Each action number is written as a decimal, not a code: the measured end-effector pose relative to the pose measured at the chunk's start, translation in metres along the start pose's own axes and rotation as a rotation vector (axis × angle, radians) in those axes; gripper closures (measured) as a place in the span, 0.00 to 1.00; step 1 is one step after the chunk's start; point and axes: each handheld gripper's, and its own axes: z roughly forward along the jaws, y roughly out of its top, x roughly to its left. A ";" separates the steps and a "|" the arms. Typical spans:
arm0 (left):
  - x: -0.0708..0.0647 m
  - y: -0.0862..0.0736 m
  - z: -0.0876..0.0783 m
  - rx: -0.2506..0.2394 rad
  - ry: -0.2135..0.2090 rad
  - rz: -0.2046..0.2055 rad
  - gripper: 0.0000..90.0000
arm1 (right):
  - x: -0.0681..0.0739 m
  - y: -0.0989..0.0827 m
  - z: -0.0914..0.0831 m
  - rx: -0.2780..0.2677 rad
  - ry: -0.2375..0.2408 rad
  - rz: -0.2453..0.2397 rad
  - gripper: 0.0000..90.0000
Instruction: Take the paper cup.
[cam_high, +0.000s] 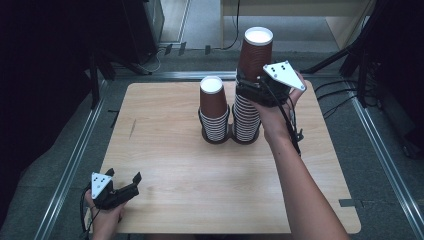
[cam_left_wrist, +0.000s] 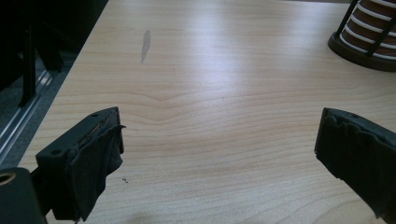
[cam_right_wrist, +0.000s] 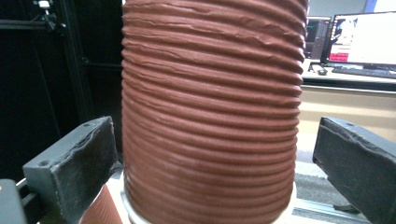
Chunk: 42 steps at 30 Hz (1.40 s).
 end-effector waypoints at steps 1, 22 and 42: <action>0.000 0.000 0.000 0.001 0.000 0.000 0.02 | 0.001 0.000 0.003 0.007 -0.005 0.002 0.00; 0.000 0.000 0.000 0.003 -0.005 0.004 0.02 | 0.007 0.006 0.017 0.016 -0.033 0.014 0.11; 0.000 0.000 0.000 0.005 -0.008 0.005 0.02 | 0.010 0.038 0.012 -0.049 -0.041 -0.020 0.13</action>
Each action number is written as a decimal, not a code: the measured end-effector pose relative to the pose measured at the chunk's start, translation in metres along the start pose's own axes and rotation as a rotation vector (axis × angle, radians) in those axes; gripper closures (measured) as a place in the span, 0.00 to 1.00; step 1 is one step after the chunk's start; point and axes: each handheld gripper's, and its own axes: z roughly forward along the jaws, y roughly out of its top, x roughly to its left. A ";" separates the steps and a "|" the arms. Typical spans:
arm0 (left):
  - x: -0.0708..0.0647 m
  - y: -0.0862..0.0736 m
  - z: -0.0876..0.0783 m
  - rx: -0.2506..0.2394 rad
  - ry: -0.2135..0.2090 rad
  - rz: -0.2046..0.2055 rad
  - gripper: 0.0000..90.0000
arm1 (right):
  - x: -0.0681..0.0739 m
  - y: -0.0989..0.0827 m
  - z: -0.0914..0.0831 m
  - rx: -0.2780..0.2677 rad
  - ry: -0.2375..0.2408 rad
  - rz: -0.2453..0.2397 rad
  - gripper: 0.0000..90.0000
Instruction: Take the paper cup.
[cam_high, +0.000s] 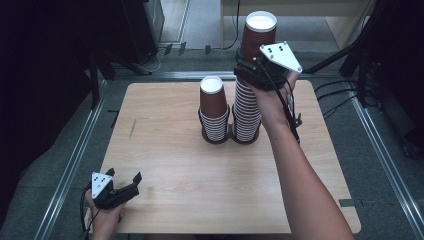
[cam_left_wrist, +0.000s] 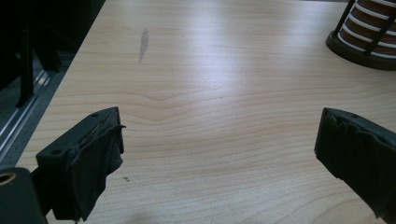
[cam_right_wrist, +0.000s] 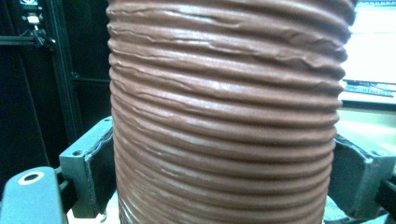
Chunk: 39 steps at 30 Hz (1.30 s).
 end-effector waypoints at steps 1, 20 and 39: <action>0.000 0.000 0.000 0.001 0.000 0.000 0.02 | 0.002 0.004 0.000 -0.004 -0.002 -0.012 0.13; 0.000 0.000 0.000 0.002 -0.001 0.003 0.02 | -0.001 0.034 -0.008 -0.077 -0.014 -0.006 0.13; 0.001 0.000 0.001 0.007 -0.003 0.002 0.02 | -0.011 0.049 -0.019 -0.103 -0.031 -0.029 0.13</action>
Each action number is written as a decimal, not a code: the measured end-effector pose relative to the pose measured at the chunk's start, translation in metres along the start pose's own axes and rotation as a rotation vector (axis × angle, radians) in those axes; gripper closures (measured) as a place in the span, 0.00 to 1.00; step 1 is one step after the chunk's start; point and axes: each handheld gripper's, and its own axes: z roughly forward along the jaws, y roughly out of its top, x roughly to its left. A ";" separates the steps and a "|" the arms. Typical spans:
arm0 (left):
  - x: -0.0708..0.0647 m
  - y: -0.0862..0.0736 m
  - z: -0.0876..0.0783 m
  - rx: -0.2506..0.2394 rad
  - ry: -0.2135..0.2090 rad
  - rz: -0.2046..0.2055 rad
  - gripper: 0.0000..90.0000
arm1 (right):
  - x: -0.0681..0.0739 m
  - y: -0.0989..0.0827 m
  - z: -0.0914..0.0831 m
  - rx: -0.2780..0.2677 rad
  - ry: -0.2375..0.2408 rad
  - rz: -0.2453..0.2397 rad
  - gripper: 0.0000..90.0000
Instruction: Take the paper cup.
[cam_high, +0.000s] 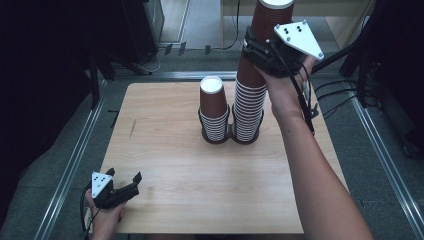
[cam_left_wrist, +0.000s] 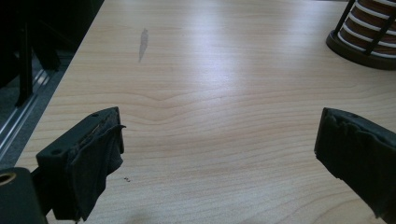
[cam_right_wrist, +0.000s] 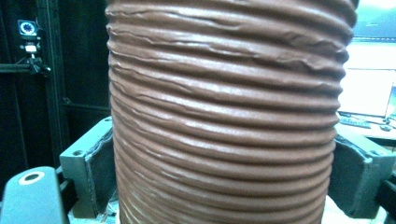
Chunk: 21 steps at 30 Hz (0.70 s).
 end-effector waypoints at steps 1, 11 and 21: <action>0.000 0.000 0.000 0.000 0.000 0.000 0.02 | -0.001 0.001 -0.001 0.000 -0.003 0.001 0.13; 0.000 0.000 0.000 -0.001 0.000 -0.001 0.02 | -0.013 0.005 -0.007 -0.006 -0.034 -0.014 0.13; 0.000 0.000 0.000 -0.002 0.001 -0.001 0.02 | -0.029 0.001 -0.014 -0.002 -0.069 -0.022 0.13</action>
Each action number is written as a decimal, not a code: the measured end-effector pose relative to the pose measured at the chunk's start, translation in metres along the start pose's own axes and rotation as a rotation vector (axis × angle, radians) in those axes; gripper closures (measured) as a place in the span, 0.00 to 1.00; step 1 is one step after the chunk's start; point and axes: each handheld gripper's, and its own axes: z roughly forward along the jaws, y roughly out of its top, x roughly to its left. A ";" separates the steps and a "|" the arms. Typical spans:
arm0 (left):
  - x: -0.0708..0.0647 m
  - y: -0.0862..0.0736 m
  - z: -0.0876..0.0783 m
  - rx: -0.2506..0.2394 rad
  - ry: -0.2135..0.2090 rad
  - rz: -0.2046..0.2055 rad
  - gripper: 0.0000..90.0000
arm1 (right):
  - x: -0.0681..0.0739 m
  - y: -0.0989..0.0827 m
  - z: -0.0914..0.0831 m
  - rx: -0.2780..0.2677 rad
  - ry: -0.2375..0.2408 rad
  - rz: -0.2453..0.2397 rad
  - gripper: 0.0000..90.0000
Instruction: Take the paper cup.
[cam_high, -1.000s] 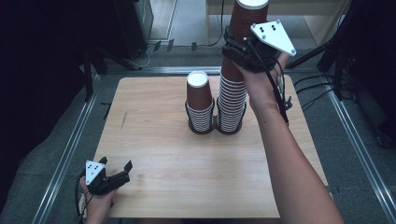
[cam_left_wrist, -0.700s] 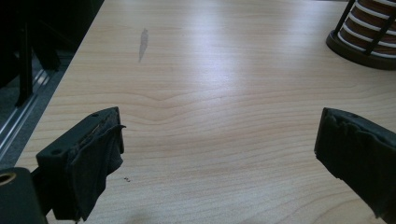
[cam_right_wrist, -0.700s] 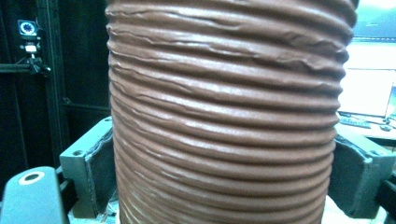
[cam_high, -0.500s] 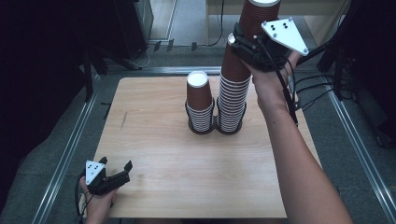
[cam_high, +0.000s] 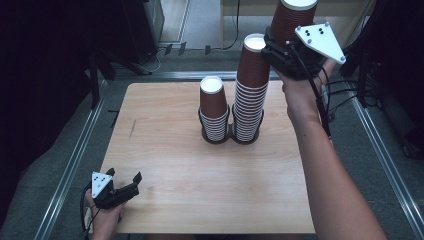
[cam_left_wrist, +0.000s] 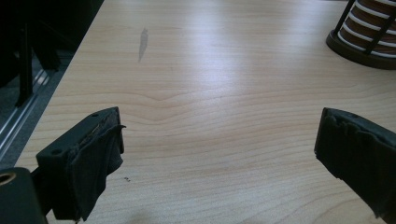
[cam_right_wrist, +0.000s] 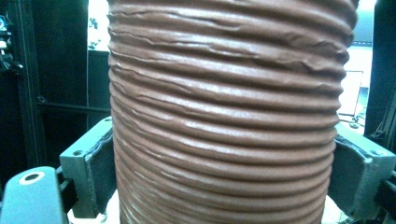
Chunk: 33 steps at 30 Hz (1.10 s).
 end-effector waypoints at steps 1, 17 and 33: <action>0.000 0.000 0.000 0.000 0.000 0.000 0.02 | -0.001 -0.001 -0.001 0.001 -0.003 -0.002 0.13; -0.001 0.000 0.000 0.002 0.002 0.003 0.02 | -0.024 -0.015 -0.010 0.019 -0.037 0.011 0.13; 0.000 0.000 0.000 0.001 0.002 0.003 0.02 | -0.032 -0.046 -0.032 0.050 -0.027 -0.005 0.13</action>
